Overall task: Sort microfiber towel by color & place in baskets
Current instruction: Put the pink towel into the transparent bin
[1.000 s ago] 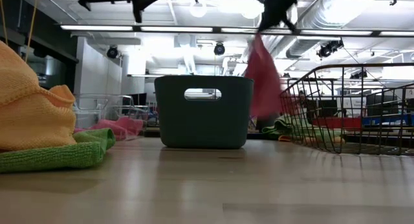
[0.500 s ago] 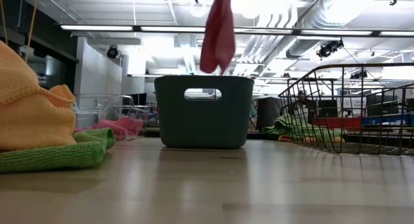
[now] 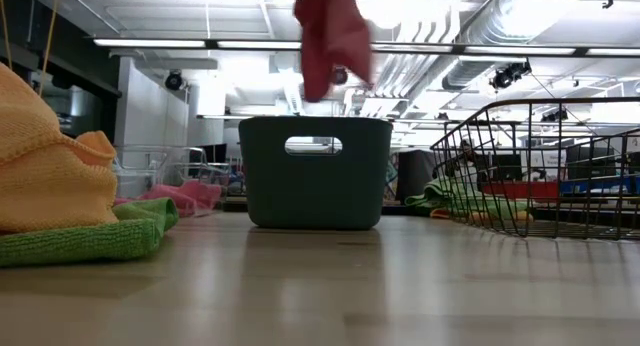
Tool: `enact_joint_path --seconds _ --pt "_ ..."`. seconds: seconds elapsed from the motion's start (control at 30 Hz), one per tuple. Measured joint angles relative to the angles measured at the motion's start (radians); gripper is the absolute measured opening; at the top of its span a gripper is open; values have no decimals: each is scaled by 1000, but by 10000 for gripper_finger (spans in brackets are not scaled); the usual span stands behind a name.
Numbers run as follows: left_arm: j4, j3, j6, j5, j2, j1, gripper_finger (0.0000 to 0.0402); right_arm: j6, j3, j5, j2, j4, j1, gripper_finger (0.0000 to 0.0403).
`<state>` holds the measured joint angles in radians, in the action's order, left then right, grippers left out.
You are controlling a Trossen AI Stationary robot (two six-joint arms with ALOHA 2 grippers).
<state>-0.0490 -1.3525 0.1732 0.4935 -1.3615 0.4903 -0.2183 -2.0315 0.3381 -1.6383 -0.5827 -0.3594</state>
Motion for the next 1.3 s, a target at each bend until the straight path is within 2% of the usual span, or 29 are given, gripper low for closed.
enact_joint_path --seconds 0.23,0.53,0.6,0.9,0.97,1.03,1.17,1.2,1.3 --pt "-14 0 -21 -12 -1 -2 184 -5 1 45 3 22 43 0" --pt "-17 1 -184 232 -25 -36 184 -3 1 53 0 85 55 0" --pt "-30 0 -188 258 -30 -51 184 -10 1 53 0 95 55 0" --pt "-56 0 -184 211 -52 -74 181 -14 1 51 0 132 68 0" --pt "-63 0 -187 170 -52 -77 166 -14 1 51 0 147 72 0" --pt "-62 0 -179 139 -55 -80 133 -17 1 51 0 148 74 0" --pt "-57 0 -174 130 -50 -74 28 -41 1 47 -1 147 81 1" --pt "-55 0 -185 129 -49 -70 15 -51 1 45 -1 147 81 3" --pt "-2 0 -197 102 -42 -47 8 -72 1 13 -1 145 79 23"
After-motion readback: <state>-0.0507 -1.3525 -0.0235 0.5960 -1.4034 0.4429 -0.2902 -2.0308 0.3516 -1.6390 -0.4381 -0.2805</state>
